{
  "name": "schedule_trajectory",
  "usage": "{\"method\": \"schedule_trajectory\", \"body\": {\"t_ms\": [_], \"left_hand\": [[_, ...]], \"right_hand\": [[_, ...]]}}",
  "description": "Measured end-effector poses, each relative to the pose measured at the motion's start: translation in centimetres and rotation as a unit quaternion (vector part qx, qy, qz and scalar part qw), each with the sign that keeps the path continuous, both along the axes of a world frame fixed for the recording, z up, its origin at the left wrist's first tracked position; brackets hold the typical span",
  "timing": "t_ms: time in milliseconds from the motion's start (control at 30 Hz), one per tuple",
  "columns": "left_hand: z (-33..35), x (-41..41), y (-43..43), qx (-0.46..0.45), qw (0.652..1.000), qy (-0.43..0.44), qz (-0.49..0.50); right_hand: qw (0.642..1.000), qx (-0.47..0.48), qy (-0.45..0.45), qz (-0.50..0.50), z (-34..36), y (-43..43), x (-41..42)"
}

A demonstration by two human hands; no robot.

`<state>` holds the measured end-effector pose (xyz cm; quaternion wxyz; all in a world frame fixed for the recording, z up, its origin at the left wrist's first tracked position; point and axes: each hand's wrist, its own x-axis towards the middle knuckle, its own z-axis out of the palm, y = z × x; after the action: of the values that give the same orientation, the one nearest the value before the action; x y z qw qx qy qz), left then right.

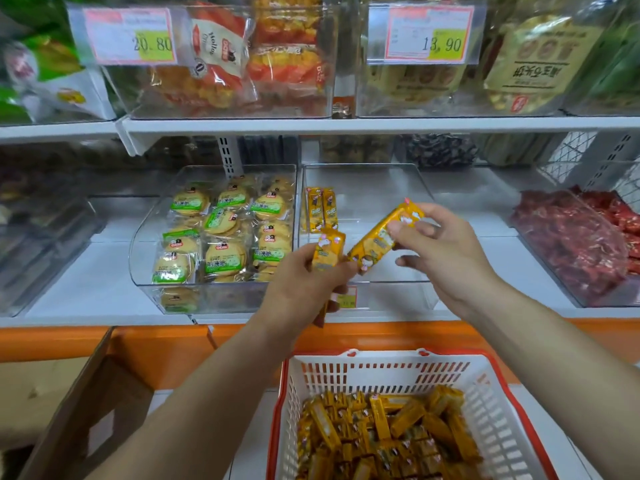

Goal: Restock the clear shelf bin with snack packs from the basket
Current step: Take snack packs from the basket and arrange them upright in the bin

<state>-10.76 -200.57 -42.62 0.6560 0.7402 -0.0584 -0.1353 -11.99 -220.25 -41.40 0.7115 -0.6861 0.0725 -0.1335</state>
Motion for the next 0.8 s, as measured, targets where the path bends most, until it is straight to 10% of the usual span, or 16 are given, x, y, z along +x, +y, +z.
{"method": "schedule_trajectory", "body": {"t_ms": [167, 400, 800], "left_hand": [[0.3, 3.2, 2.0, 0.021, 0.996, -0.039, 0.078], [-1.1, 4.9, 3.1, 0.029, 0.992, -0.070, 0.096], [-2.5, 5.9, 3.2, 0.050, 0.988, -0.080, 0.127]], "right_hand": [[0.985, -0.172, -0.012, -0.014, -1.8, -0.6, 8.7], [0.869, -0.493, -0.009, -0.023, -5.0, -1.7, 19.5], [0.874, -0.475, 0.098, -0.030, -6.9, -1.2, 24.4]]}}
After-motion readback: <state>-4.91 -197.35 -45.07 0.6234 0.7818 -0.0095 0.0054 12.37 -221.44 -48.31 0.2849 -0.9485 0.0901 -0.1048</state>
